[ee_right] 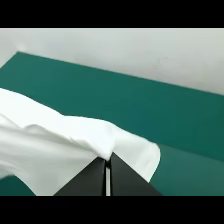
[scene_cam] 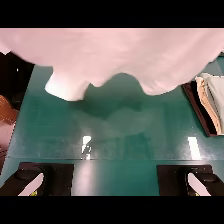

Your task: Fold the shirts.

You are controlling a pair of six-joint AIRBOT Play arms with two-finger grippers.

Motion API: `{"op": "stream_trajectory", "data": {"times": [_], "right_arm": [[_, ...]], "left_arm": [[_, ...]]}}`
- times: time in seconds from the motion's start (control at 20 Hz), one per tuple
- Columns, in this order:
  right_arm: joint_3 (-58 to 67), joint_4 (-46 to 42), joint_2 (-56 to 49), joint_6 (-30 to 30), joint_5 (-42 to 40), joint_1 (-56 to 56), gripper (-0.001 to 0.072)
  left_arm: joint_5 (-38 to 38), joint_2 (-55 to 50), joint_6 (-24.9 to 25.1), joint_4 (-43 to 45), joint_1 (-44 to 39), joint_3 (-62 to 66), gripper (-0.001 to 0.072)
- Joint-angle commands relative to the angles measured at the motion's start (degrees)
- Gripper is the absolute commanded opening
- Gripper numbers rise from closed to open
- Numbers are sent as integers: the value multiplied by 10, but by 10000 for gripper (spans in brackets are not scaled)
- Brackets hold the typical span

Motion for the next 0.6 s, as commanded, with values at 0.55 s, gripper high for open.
{"op": "stream_trajectory", "data": {"times": [0.55], "right_arm": [[37, -3, -300, 61, 161, 28, 9]], "left_arm": [[-92, -243, -52, 165, 0, -150, 24]]}}
